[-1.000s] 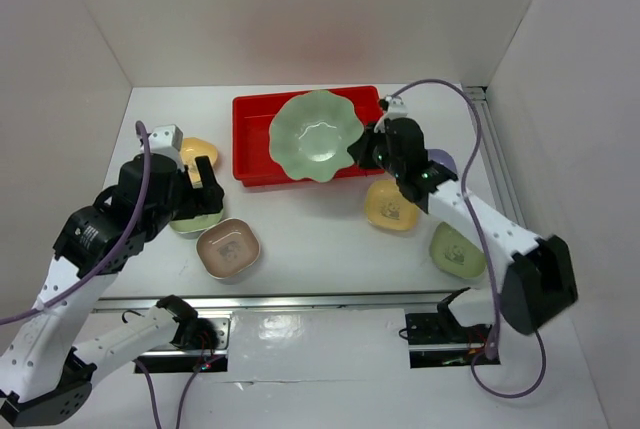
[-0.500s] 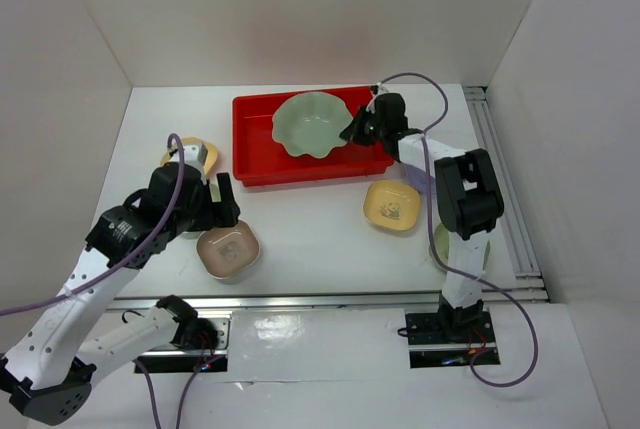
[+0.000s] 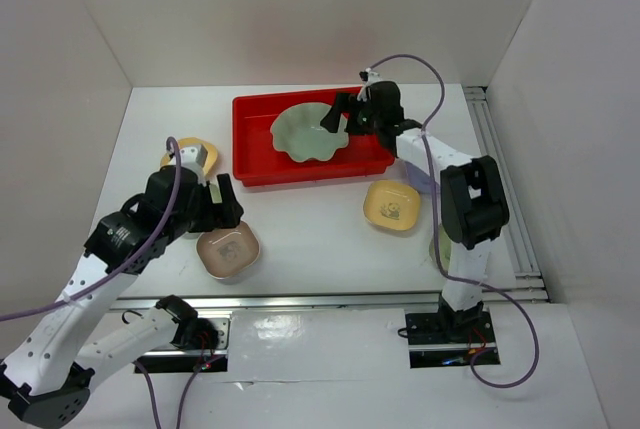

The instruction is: Place the plates into the plastic bin on the countertop

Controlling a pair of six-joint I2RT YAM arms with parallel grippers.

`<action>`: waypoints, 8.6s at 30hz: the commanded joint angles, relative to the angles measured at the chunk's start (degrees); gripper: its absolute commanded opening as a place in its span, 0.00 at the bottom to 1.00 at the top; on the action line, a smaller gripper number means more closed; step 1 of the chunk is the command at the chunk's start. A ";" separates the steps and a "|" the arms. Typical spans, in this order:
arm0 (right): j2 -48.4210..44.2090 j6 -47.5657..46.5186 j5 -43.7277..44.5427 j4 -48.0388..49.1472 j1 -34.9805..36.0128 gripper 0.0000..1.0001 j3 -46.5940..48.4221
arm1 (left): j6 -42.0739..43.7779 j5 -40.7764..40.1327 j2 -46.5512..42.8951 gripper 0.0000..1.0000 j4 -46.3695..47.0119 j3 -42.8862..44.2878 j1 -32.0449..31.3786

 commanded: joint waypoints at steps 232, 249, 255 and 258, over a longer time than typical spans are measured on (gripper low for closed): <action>-48.30 0.60 20.33 -17.48 -0.86 0.79 -4.56 | -32.85 -14.67 71.08 0.00 17.42 47.31 -1.60; -49.98 1.12 19.71 -17.48 -0.86 0.79 -7.99 | -46.89 -16.09 75.57 0.00 11.89 46.11 -0.46; -51.12 0.60 19.71 -18.00 -0.86 0.79 -8.61 | -47.52 -15.47 77.42 0.02 11.18 48.31 0.77; -51.12 0.60 19.71 -18.00 -0.86 0.79 -8.61 | -46.29 -14.24 78.03 0.17 11.88 49.01 1.30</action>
